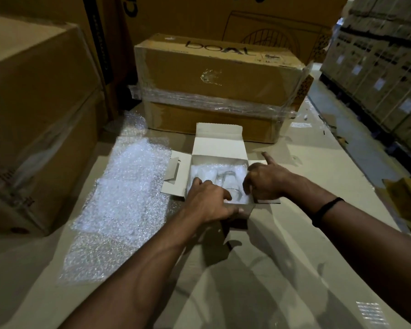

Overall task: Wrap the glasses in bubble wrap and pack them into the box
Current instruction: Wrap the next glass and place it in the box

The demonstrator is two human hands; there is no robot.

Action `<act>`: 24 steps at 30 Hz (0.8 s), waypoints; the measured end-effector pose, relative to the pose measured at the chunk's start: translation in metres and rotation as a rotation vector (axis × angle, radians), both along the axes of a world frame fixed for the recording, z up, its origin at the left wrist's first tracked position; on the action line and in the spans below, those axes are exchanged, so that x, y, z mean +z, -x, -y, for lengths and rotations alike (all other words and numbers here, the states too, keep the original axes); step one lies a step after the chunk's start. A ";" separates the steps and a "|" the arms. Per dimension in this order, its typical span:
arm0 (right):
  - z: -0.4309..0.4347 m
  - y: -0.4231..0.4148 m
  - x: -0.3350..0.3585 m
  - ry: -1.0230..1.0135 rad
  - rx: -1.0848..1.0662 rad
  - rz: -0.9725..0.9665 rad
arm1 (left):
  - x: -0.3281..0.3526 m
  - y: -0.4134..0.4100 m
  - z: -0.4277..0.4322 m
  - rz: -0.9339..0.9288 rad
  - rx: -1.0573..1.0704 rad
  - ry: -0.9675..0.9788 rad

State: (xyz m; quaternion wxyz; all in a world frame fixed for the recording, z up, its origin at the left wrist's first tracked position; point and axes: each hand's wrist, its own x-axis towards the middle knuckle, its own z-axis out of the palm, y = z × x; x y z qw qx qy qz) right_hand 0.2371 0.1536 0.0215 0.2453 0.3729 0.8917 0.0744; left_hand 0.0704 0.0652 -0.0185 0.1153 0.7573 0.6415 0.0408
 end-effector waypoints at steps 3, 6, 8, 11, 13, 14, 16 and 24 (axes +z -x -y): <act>0.010 0.000 -0.010 0.065 -0.038 0.132 | -0.007 0.004 0.003 -0.059 -0.041 0.014; 0.012 0.007 -0.015 0.107 -0.086 0.187 | -0.008 -0.001 0.000 -0.099 -0.049 0.123; 0.013 0.010 -0.014 0.117 -0.102 0.206 | -0.009 -0.002 0.000 -0.119 -0.062 0.112; 0.017 0.008 -0.013 0.106 -0.125 0.193 | -0.021 0.008 0.014 -0.055 -0.098 -0.109; 0.022 0.003 -0.011 0.065 -0.150 0.028 | -0.037 0.026 0.035 0.152 -0.129 -0.447; 0.026 0.000 -0.010 0.012 -0.147 -0.120 | -0.046 0.040 0.046 0.274 -0.124 -0.634; 0.044 0.000 -0.012 -0.140 -0.063 -0.491 | -0.062 0.070 0.068 0.418 -0.022 -0.837; 0.137 0.107 -0.097 0.087 0.024 -0.883 | -0.073 0.172 0.093 0.071 0.592 -0.126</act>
